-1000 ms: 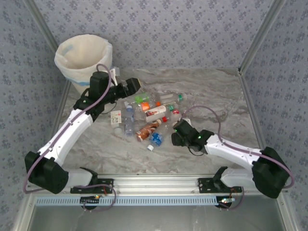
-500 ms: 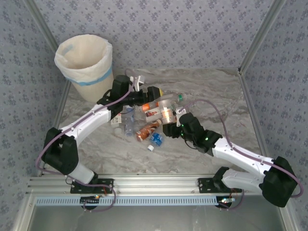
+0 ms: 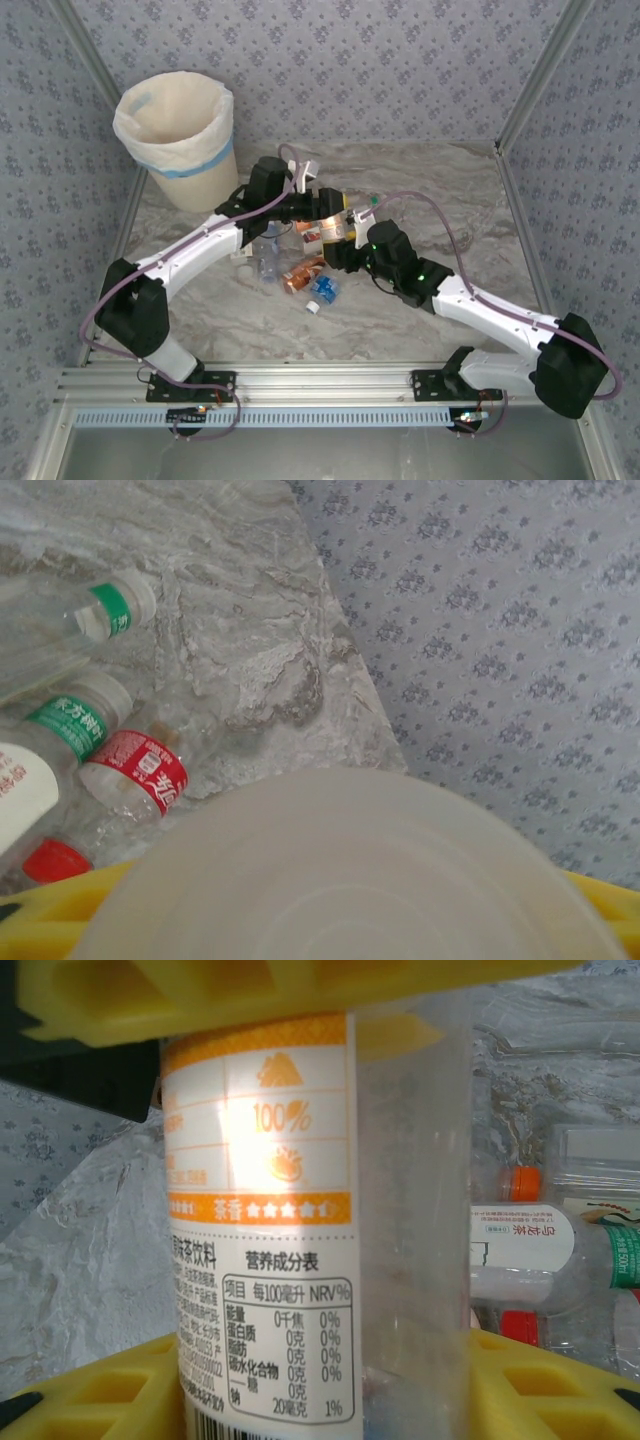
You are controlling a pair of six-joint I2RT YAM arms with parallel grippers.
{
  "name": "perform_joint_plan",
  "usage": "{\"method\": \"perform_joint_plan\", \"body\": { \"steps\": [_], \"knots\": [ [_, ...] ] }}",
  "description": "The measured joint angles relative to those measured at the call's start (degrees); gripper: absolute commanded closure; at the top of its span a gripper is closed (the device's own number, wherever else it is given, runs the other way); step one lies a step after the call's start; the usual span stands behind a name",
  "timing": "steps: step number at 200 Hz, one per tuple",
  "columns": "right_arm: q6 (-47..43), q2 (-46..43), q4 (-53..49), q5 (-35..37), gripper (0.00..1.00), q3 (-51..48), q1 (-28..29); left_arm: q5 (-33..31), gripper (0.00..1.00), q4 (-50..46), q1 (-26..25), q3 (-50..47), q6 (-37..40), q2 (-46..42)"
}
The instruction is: Put the plastic bottles in the bin
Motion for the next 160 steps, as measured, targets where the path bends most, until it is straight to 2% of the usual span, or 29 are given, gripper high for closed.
{"method": "perform_joint_plan", "body": {
  "steps": [23,73,83,118,160],
  "knots": [
    [0.00,0.15,0.07,-0.20,0.42,0.02,0.00,-0.17,0.49,0.04,0.00,0.00,0.55,0.02],
    [-1.64,0.31,-2.73,-0.24,0.05,2.14,0.00,-2.23,0.56,-1.25,0.00,0.00,0.90,0.02],
    [-2.58,0.31,-3.65,0.24,0.00,2.80,0.00,-3.50,0.57,-2.14,0.02,0.04,1.38,0.02],
    [-2.75,0.13,-6.99,5.14,0.00,3.34,0.00,-10.60,0.59,-6.95,1.27,0.11,3.78,-1.60],
    [-0.59,-1.29,-9.68,13.94,0.00,3.32,-0.39,-25.70,0.58,-15.50,3.41,5.16,12.87,-6.40]
  ]
}}
